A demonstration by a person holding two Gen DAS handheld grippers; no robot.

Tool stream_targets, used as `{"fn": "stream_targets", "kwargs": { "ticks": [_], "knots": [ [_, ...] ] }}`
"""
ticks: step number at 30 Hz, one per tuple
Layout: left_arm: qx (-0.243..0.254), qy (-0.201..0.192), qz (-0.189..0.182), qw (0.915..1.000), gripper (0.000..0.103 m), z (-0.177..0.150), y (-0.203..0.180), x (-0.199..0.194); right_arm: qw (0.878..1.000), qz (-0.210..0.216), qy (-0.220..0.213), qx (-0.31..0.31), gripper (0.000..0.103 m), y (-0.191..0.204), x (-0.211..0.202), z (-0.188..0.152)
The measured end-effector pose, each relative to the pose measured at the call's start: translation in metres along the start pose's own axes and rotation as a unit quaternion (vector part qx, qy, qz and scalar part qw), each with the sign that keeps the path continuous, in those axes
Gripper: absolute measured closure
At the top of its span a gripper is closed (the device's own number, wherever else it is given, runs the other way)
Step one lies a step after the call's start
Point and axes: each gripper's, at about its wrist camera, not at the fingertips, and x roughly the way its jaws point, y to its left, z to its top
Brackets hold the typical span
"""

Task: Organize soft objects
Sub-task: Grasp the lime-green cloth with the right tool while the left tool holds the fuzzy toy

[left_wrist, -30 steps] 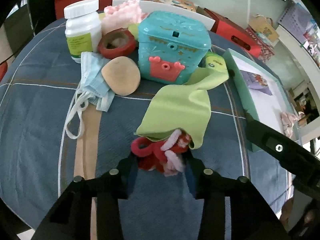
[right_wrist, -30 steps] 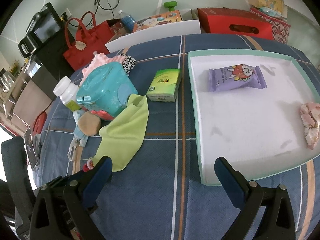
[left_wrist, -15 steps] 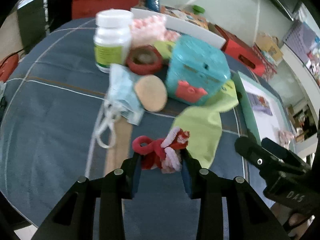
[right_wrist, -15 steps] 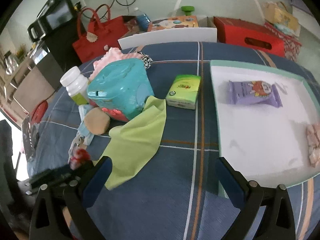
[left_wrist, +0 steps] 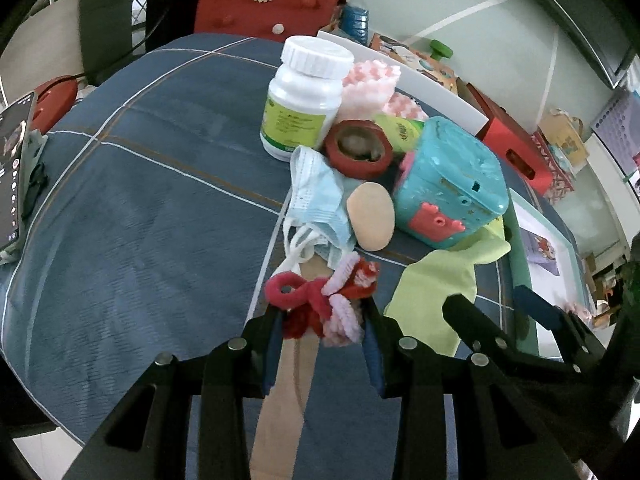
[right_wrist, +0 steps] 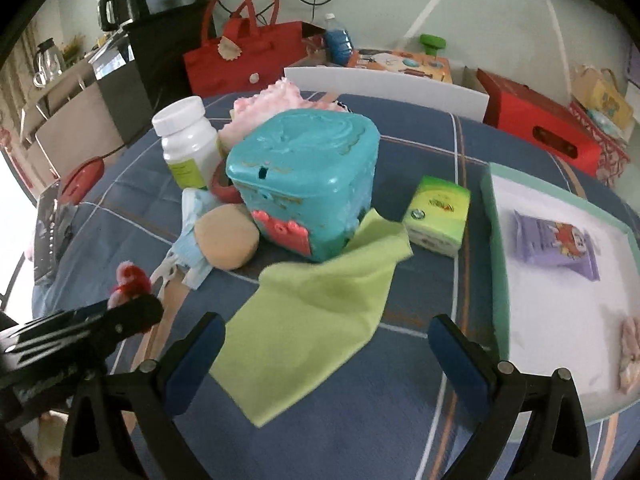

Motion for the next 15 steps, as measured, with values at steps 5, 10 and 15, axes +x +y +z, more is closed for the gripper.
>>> {"fn": "stream_targets", "kwargs": {
  "ticks": [5,10,15],
  "knots": [
    [-0.011,-0.002,0.001,0.9999,0.066,-0.001,0.006,0.000,1.000,-0.002,0.004,0.014,0.005,-0.007,0.010,-0.001],
    [-0.024,-0.009,0.005,0.9997,0.066,0.000,0.013,-0.002,1.000,0.001,0.005,0.023,0.012,-0.011,0.018,0.000],
    [-0.026,-0.008,0.006,0.9996,0.066,0.000,0.015,0.000,0.999,0.007,0.008,0.034,0.018,-0.015,0.027,0.001]
  ]
}}
